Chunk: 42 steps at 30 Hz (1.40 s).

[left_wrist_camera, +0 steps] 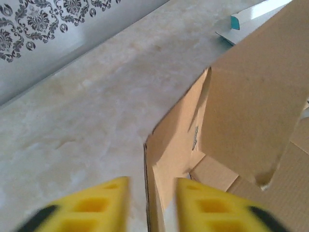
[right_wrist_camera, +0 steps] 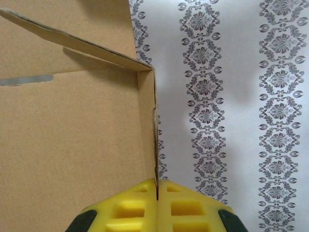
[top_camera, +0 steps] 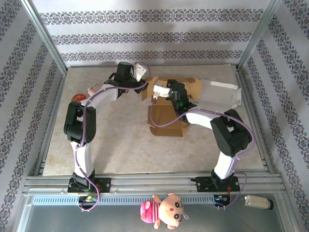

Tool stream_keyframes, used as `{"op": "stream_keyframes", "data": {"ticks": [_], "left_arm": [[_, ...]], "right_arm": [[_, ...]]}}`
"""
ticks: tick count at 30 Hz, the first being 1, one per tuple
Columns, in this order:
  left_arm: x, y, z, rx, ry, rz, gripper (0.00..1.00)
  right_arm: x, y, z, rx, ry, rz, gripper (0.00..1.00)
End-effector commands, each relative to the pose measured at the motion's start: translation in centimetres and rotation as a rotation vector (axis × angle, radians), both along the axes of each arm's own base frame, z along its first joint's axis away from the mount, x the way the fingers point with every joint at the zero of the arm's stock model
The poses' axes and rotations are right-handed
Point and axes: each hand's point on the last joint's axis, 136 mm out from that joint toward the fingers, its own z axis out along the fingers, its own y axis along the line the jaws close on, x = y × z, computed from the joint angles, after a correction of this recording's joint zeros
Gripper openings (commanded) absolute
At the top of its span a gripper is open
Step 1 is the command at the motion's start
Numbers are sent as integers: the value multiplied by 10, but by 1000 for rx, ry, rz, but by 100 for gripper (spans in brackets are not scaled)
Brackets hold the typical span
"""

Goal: Fold the paper box

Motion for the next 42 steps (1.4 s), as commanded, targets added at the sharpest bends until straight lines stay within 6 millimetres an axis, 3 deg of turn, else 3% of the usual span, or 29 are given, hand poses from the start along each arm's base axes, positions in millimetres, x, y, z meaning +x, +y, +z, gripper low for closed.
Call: {"op": "stream_keyframes", "data": {"ticks": [1, 2, 5, 8, 11, 13, 16, 20, 23, 25, 32, 39, 42], "left_arm": [[7, -4, 0, 27, 3, -43, 4], [7, -6, -1, 23, 8, -54, 0], [3, -10, -7, 39, 1, -100, 0], [-1, -8, -11, 87, -41, -128, 0], [-4, -3, -13, 126, -79, -137, 0], [-6, -2, -11, 138, -104, -147, 0], [-7, -3, -8, 142, -144, -166, 0], [-13, -13, -10, 97, -134, -215, 0], [-16, -15, -13, 89, -142, -234, 0], [-15, -17, -14, 96, -166, -248, 0], [-20, -26, -18, 144, -204, -371, 0], [-12, -27, -17, 246, -251, -453, 0], [-1, -24, -14, 267, -286, -453, 0]], "right_arm": [[9, 2, 22, 18, -65, -34, 0], [11, 2, 25, 17, -75, -52, 0], [6, 4, 33, 22, -66, -112, 2], [-15, 5, 48, 114, -28, -148, 29], [-51, 11, 52, 192, 40, -97, 71], [-83, 15, 52, 276, 192, -34, 87], [-116, 6, 68, 589, 563, 18, 90], [-138, 3, 104, 989, 1009, 82, 92], [-119, -14, 112, 1113, 1125, -20, 92], [-96, -32, 109, 1179, 1152, -121, 92], [-34, -59, 89, 1259, 1298, -95, 94], [-11, -79, 39, 1271, 1402, -126, 91], [-12, -75, 24, 1300, 1476, -112, 87]]}}
